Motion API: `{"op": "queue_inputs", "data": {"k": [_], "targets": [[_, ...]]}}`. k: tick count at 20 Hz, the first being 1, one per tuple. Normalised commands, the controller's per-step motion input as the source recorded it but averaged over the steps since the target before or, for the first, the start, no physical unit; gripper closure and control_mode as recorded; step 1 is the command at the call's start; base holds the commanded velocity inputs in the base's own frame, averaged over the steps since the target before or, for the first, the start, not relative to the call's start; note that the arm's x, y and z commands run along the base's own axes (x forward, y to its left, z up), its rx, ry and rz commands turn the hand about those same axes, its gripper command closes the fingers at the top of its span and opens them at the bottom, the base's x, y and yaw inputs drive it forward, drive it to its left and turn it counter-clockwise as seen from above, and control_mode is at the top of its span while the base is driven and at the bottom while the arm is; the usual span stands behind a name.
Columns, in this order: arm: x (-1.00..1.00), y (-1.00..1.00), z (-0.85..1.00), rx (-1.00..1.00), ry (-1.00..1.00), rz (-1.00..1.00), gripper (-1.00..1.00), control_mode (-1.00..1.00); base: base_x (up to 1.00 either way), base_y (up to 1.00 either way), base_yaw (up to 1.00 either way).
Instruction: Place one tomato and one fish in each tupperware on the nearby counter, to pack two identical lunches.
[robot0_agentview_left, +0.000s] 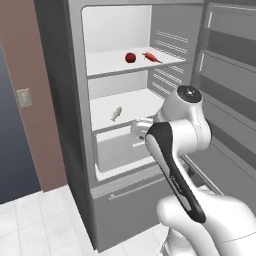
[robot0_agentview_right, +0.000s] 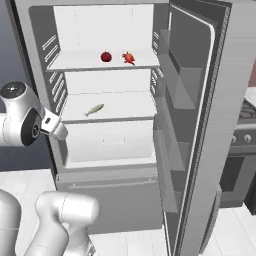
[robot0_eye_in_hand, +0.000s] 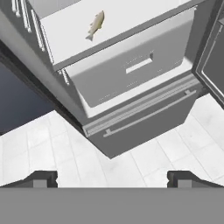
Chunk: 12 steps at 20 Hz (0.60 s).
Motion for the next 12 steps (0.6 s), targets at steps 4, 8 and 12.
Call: {"op": "queue_inputs", "data": {"k": [4, 8, 12], "targets": [[0.00, 0.00, 0.00, 0.00, 0.00, 0.00, -1.00, 1.00, 0.38, 0.01, -0.11], [0.00, 0.00, 0.00, 0.00, 0.00, 0.00, -1.00, 1.00, 0.74, 0.00, -0.08], [0.00, 0.00, 0.00, 0.00, 0.00, 0.00, -1.00, 1.00, 1.00, 0.00, -0.07]]}}
